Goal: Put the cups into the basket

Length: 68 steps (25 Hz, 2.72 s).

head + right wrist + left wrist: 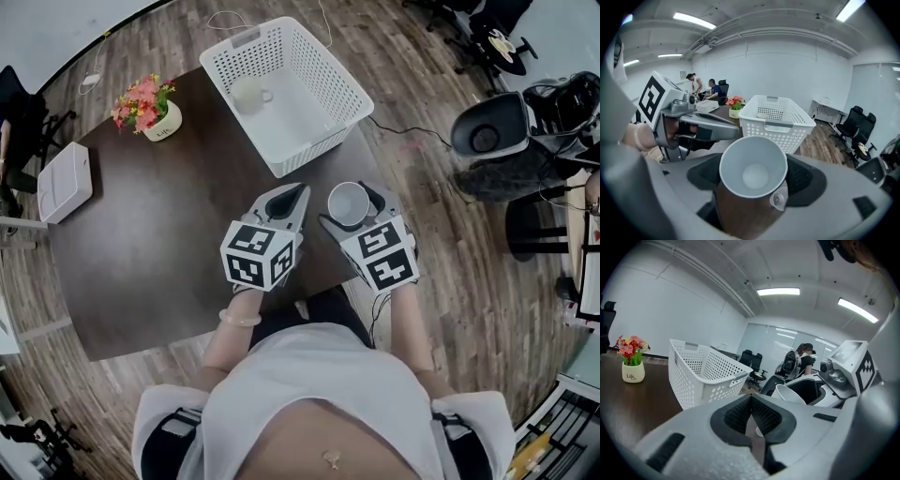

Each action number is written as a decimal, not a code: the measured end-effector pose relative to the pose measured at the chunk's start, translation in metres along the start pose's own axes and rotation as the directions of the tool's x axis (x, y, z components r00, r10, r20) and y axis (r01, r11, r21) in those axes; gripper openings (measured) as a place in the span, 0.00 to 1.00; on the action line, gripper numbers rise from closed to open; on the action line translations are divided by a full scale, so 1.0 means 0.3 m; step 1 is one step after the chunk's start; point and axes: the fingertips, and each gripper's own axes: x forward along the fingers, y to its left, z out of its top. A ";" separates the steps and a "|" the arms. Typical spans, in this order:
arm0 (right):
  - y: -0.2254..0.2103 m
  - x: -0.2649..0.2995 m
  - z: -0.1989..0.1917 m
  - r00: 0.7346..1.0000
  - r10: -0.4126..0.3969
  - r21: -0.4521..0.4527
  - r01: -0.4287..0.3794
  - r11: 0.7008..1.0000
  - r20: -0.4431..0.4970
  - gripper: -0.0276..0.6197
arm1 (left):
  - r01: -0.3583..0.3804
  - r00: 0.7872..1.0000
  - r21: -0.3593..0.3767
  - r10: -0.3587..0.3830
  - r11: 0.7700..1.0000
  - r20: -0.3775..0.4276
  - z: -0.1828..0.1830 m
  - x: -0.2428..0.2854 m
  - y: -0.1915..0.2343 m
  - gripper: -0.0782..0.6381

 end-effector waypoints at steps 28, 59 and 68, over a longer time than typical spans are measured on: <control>-0.163 -0.009 0.506 0.983 0.158 -0.227 -0.133 0.965 0.095 0.66 | -0.141 0.983 0.143 0.122 0.980 0.134 0.450 -0.053 0.215 0.12; -0.381 0.673 0.798 0.985 0.143 -0.124 -0.130 0.984 0.100 0.66 | -0.346 0.929 0.065 0.332 0.936 0.162 0.514 -0.010 0.778 0.12; -0.486 0.891 0.753 0.999 0.038 -0.020 -0.037 0.999 0.026 0.66 | -0.368 0.922 0.002 0.365 0.930 0.128 0.417 0.005 0.928 0.12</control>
